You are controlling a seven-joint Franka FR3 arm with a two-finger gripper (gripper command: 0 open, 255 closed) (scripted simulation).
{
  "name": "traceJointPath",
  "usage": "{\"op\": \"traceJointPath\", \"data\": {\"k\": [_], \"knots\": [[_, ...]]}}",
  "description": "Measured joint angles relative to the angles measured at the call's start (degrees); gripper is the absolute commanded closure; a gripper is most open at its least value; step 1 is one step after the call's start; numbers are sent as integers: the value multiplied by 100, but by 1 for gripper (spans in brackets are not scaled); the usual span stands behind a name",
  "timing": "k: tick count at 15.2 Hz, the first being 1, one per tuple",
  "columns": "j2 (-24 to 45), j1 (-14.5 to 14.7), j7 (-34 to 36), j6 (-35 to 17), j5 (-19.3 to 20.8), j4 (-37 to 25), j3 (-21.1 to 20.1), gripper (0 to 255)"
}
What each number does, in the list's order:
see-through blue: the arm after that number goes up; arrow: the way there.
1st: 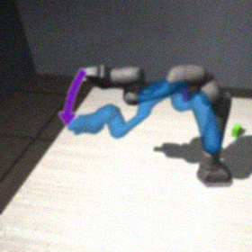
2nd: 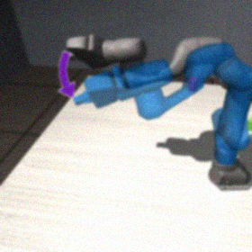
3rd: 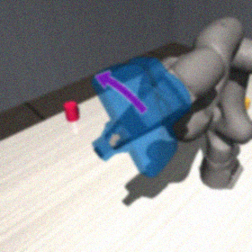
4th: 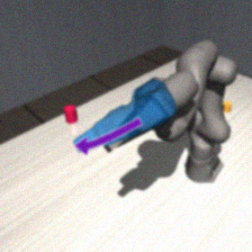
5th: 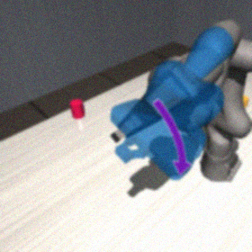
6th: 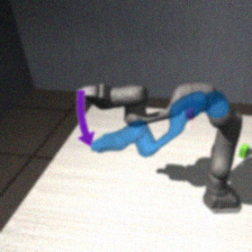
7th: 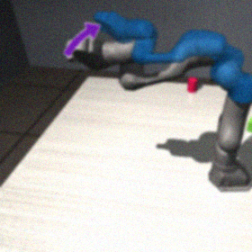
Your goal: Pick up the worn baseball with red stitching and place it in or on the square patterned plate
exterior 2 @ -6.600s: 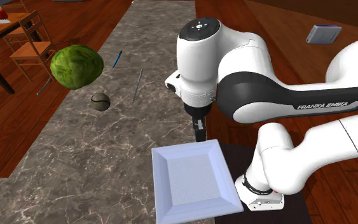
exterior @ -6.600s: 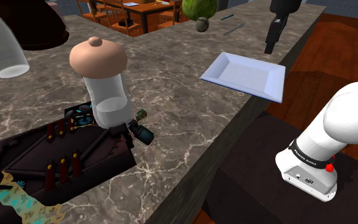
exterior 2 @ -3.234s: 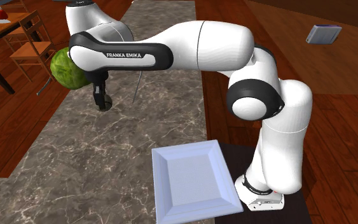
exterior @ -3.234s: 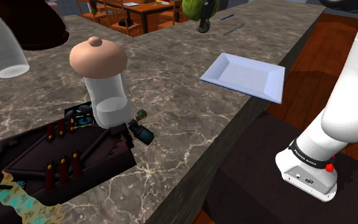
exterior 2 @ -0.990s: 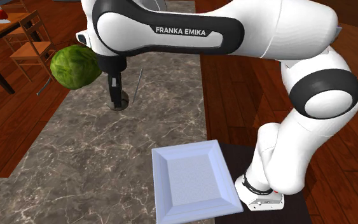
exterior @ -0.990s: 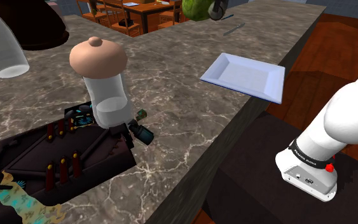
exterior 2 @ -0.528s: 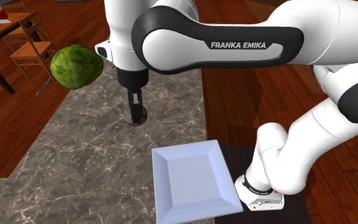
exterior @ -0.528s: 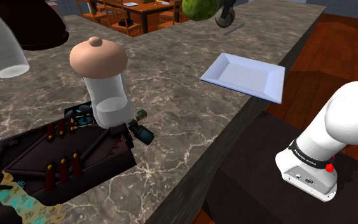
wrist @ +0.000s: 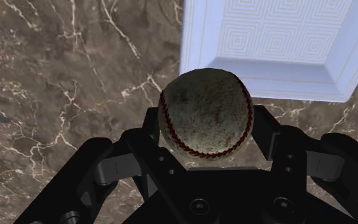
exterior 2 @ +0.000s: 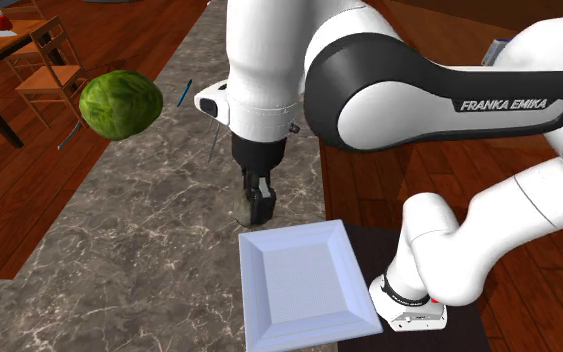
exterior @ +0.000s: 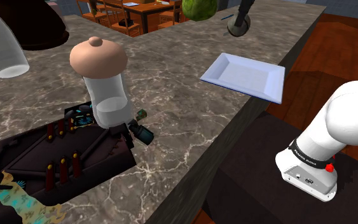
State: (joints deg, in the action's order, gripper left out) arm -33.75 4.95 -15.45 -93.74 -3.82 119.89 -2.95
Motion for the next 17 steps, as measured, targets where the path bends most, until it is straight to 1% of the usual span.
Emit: {"op": "traceJointPath", "data": {"k": [5,8,9,17], "knots": [[-785,150,418,284,-196,472,-327,255],[-1247,280,770,494,-398,688,-619,255],[-1383,306,818,540,-432,772,-653,255],[-1706,355,821,105,-511,1536,-718,255]]}}
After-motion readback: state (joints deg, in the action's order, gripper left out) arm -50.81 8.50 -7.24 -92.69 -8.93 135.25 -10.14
